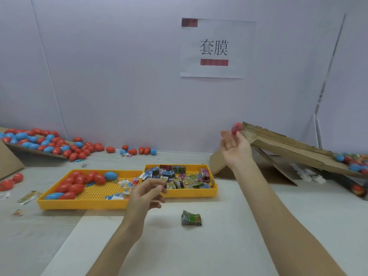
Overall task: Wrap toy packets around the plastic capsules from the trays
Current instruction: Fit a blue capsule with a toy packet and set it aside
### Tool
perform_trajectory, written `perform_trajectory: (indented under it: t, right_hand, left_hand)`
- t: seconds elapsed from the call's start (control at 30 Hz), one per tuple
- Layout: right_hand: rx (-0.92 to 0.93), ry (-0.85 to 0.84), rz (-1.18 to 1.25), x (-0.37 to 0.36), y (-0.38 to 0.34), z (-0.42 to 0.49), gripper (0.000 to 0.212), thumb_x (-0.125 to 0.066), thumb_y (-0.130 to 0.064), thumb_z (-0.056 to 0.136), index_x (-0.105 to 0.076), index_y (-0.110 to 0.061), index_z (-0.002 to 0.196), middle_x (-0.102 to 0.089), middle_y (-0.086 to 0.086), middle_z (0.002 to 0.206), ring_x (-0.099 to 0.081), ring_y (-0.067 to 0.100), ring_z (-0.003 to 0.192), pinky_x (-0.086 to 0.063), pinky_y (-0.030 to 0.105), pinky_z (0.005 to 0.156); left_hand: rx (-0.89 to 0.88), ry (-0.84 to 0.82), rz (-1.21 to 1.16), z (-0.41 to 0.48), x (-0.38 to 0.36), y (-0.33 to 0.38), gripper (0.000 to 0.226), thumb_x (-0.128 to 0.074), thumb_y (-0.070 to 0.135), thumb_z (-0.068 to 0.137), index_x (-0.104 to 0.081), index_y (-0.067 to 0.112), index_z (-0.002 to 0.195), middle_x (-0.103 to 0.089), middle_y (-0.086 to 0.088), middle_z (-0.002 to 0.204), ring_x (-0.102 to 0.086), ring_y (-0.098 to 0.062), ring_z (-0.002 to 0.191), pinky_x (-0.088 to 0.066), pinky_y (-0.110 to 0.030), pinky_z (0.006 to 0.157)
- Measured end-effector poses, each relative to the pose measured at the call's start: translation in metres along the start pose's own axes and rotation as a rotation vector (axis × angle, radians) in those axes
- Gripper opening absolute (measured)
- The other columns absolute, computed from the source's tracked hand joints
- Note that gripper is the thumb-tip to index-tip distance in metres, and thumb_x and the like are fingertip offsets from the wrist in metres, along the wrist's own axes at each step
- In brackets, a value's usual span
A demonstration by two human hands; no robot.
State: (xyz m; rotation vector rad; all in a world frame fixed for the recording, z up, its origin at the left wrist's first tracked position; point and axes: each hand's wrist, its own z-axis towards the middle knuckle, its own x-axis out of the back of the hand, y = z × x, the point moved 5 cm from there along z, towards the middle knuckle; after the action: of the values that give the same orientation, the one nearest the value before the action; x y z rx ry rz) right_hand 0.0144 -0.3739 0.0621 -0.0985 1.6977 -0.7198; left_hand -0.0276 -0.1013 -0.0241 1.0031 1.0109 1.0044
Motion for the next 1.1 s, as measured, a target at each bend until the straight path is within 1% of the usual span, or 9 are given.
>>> perform_trajectory:
  t: [0.07, 0.2, 0.37, 0.47, 0.57, 0.7, 0.8, 0.93, 1.1]
  right_hand:
    - [0.004, 0.032, -0.102, 0.012, -0.007, 0.008, 0.025, -0.043, -0.020, 0.107, -0.046, -0.007, 0.129, -0.065, 0.015, 0.120, -0.069, 0.027, 0.101, -0.052, 0.031, 0.086]
    - [0.012, -0.026, -0.660, 0.054, 0.022, -0.004, 0.021, -0.045, -0.003, 0.101, -0.063, -0.002, 0.113, -0.073, 0.010, 0.093, -0.070, 0.019, 0.079, -0.053, 0.030, 0.074]
    - [0.039, -0.367, -1.181, 0.067, 0.051, -0.043, 0.018, -0.055, -0.001, 0.098, -0.073, -0.006, 0.097, -0.072, 0.010, 0.078, -0.060, 0.016, 0.056, -0.048, 0.025, 0.055]
    - [0.156, -0.531, -1.350, 0.071, 0.070, -0.065, 0.025, -0.058, 0.003, 0.095, -0.074, -0.016, 0.089, -0.072, 0.004, 0.072, -0.060, 0.014, 0.055, -0.047, 0.026, 0.052]
    - [0.214, -0.692, -1.591, 0.069, 0.085, -0.080, 0.025, -0.067, -0.008, 0.088, -0.076, -0.030, 0.082, -0.073, -0.010, 0.076, -0.060, 0.003, 0.062, -0.048, 0.018, 0.059]
    - [0.221, -0.788, -1.648, 0.069, 0.091, -0.086, 0.019, -0.073, -0.015, 0.081, -0.076, -0.034, 0.080, -0.068, -0.020, 0.083, -0.063, 0.005, 0.074, -0.048, 0.017, 0.063]
    - [0.258, -0.802, -1.603, 0.069, 0.088, -0.087, 0.013, -0.078, -0.019, 0.078, -0.076, -0.031, 0.079, -0.069, -0.018, 0.084, -0.067, 0.009, 0.076, -0.052, 0.019, 0.066]
    - [0.288, -0.822, -1.610, 0.067, 0.090, -0.089, 0.021, -0.079, -0.017, 0.077, -0.073, -0.037, 0.077, -0.069, -0.019, 0.086, -0.066, 0.007, 0.078, -0.053, 0.019, 0.068]
    - [0.389, -0.806, -1.620, 0.063, 0.091, -0.089, 0.019, -0.070, -0.012, 0.088, -0.079, -0.028, 0.092, -0.071, -0.020, 0.087, -0.067, 0.007, 0.086, -0.055, 0.026, 0.075]
  left_hand:
    - [0.003, -0.006, 0.015, 0.000, 0.000, -0.001, 0.029, -0.059, 0.003, 0.096, -0.076, 0.021, 0.081, -0.070, -0.008, 0.080, -0.064, -0.019, 0.066, -0.052, -0.025, 0.057]
    - [-0.002, 0.006, 0.099, 0.001, 0.003, -0.005, 0.028, -0.059, 0.003, 0.097, -0.075, 0.021, 0.082, -0.071, -0.007, 0.079, -0.065, -0.019, 0.067, -0.052, -0.024, 0.057]
    - [-0.104, 0.093, 0.559, 0.001, 0.005, -0.007, 0.020, -0.064, 0.009, 0.095, -0.071, 0.026, 0.089, -0.071, 0.006, 0.082, -0.065, -0.009, 0.076, -0.051, -0.018, 0.065]
    - [-0.003, -0.047, 0.643, 0.001, -0.002, -0.017, 0.019, -0.070, 0.021, 0.093, -0.067, 0.036, 0.105, -0.070, 0.012, 0.098, -0.065, -0.004, 0.088, -0.052, -0.014, 0.072]
    - [0.031, -0.267, 0.690, -0.004, -0.016, -0.029, 0.045, -0.078, 0.032, 0.085, -0.060, 0.039, 0.125, -0.066, 0.017, 0.115, -0.060, 0.002, 0.101, -0.049, -0.012, 0.078]
    - [-0.121, -0.368, 0.904, -0.011, -0.034, -0.037, 0.050, -0.077, 0.039, 0.081, -0.058, 0.043, 0.127, -0.064, 0.023, 0.117, -0.052, 0.002, 0.112, -0.047, -0.026, 0.095]
    - [-0.192, -0.352, 0.846, -0.012, -0.036, -0.037, 0.042, -0.075, 0.035, 0.082, -0.061, 0.040, 0.121, -0.067, 0.019, 0.106, -0.058, 0.000, 0.104, -0.047, -0.021, 0.088]
    - [-0.234, -0.307, 0.765, -0.012, -0.035, -0.036, 0.034, -0.073, 0.023, 0.085, -0.061, 0.037, 0.113, -0.069, 0.016, 0.093, -0.062, -0.002, 0.092, -0.041, -0.006, 0.071]
    - [-0.208, -0.193, 0.731, -0.009, -0.028, -0.036, 0.033, -0.076, 0.029, 0.085, -0.060, 0.036, 0.113, -0.069, 0.013, 0.088, -0.064, -0.003, 0.089, -0.048, -0.015, 0.072]
